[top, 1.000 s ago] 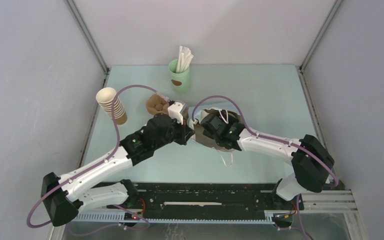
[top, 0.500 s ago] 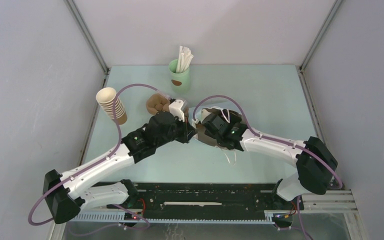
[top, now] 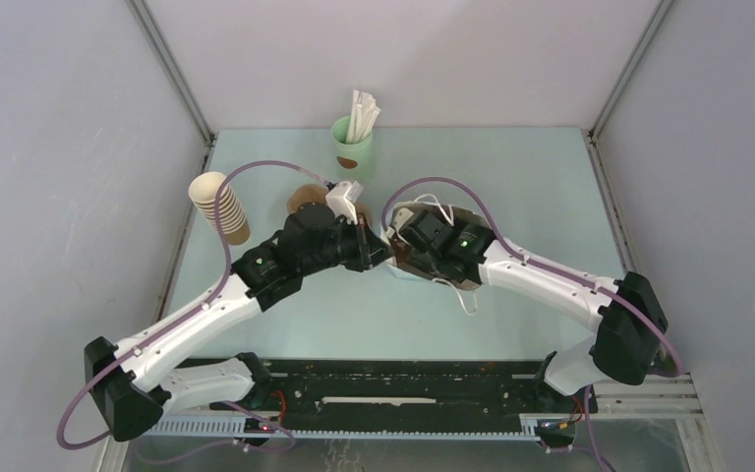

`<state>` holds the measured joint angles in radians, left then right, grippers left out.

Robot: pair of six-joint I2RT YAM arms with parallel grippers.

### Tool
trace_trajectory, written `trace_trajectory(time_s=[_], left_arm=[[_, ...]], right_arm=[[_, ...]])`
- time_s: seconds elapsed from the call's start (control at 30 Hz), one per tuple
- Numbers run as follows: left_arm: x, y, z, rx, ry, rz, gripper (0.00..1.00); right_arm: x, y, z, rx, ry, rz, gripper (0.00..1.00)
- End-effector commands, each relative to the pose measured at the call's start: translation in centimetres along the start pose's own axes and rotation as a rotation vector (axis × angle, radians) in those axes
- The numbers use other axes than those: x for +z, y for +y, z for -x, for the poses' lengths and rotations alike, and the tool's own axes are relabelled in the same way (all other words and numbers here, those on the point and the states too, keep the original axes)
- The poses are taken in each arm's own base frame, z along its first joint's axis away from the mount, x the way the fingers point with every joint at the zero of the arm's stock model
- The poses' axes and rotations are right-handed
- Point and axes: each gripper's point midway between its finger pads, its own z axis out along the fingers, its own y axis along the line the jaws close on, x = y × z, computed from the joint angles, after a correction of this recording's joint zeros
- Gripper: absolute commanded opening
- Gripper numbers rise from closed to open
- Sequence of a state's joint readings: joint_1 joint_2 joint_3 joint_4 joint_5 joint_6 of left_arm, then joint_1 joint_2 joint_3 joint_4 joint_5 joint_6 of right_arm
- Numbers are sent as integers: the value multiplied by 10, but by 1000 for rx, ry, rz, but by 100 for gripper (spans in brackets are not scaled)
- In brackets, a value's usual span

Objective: Pack the takeout coffee

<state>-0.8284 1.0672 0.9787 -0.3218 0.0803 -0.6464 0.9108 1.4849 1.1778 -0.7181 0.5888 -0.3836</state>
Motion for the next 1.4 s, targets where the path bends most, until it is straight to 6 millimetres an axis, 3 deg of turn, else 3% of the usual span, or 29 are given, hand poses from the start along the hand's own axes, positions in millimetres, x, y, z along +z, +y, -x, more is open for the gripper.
trace_trajectory(time_s=[0.0,0.33,0.47,0.6,0.9,1.1,1.37], left_arm=[[-12,-37,16,-111,18,-154,0],[-21,-52,24,-252,63,-262,0],[-17,-43,22,-314,78,-266,0],[-11,-18,18,-399,74,-218,0],[-3,16,13,-422,83,-123,1],[-4,20,16,-398,80,-87,7],[-4,20,18,-393,80,-81,13]], right_arm=[[-28,0,2,71,-8,93,85],[-41,24,-12,72,57,246,86],[-37,35,-12,65,67,301,86],[-34,42,-6,68,74,354,89],[-42,34,20,79,64,383,93],[-53,26,29,87,14,386,99],[-65,20,30,94,-15,385,100]])
